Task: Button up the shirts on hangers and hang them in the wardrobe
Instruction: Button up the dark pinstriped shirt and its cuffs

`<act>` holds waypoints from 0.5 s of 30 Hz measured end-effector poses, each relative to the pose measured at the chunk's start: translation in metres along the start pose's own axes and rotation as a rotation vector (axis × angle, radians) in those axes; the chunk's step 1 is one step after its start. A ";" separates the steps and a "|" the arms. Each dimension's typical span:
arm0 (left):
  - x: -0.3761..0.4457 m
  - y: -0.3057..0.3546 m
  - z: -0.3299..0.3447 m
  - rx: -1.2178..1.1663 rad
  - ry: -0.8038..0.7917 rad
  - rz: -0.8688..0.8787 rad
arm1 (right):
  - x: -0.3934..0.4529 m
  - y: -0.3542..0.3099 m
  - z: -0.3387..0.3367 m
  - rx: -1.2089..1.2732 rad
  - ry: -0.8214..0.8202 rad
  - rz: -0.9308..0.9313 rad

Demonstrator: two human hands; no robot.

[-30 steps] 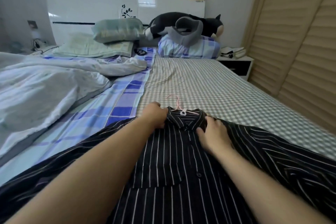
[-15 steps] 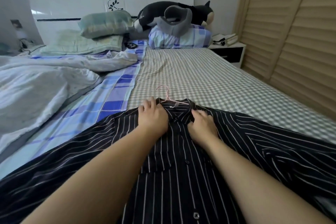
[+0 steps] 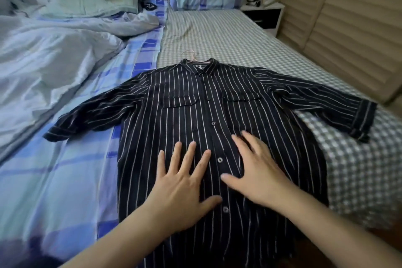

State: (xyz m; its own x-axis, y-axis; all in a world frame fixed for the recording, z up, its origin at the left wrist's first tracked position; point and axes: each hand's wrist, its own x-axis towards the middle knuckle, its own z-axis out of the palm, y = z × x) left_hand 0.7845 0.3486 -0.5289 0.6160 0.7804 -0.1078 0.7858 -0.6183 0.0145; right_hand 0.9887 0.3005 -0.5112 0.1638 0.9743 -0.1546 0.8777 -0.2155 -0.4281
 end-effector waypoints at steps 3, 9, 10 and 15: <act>-0.019 0.010 0.020 0.021 0.089 0.014 | -0.049 0.004 0.032 -0.073 0.138 0.057; -0.028 0.012 0.032 -0.027 0.167 0.042 | -0.069 0.009 0.059 -0.092 0.472 0.046; -0.032 0.012 0.031 -0.033 0.150 0.071 | -0.069 0.014 0.056 -0.116 0.496 0.017; -0.059 0.012 0.036 0.012 0.149 0.273 | -0.075 0.032 0.002 0.523 0.403 0.192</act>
State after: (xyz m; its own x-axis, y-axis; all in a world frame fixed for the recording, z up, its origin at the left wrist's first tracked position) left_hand 0.7553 0.2923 -0.5581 0.8062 0.5898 0.0456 0.5900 -0.8073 0.0112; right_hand 1.0033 0.2207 -0.5147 0.5384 0.8422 0.0292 0.5002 -0.2914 -0.8154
